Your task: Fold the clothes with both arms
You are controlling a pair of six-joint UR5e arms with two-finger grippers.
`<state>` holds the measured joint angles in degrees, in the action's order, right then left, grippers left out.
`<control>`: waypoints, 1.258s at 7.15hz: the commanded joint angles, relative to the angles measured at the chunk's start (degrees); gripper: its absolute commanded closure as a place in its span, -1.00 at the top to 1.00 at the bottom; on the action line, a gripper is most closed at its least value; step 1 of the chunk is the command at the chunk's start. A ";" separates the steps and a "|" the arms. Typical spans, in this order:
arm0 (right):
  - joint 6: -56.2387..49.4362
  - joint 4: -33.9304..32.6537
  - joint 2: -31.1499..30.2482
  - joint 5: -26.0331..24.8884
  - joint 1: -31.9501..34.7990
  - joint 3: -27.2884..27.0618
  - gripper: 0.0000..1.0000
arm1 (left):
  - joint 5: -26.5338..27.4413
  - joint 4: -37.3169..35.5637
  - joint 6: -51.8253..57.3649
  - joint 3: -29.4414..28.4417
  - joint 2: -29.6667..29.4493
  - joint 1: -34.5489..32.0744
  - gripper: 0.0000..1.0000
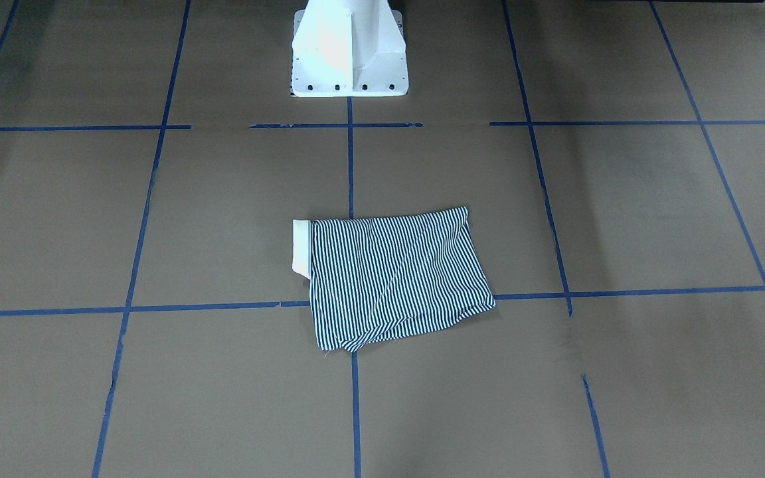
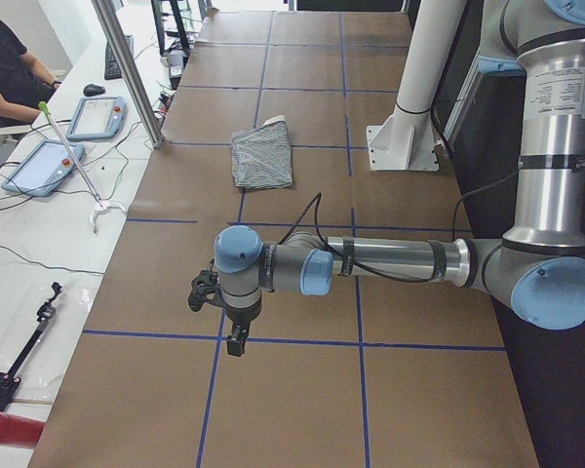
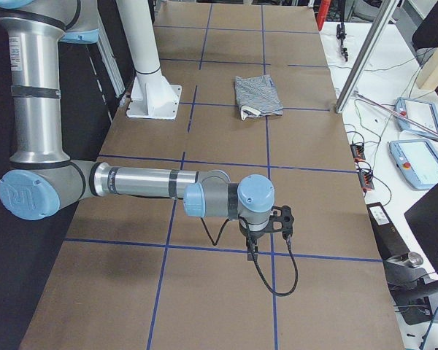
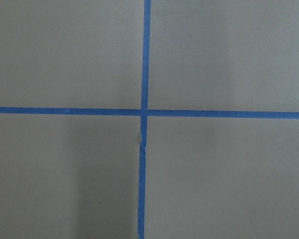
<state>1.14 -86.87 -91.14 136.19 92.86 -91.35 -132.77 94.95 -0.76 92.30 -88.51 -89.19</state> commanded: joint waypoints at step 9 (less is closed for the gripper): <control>0.88 0.12 -0.09 0.92 -0.04 -0.14 1.00 | -1.44 0.41 -2.49 -0.54 -0.09 0.06 1.00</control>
<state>1.95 -86.75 -91.23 136.90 92.81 -91.43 -134.21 95.36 -3.25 91.76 -88.52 -89.12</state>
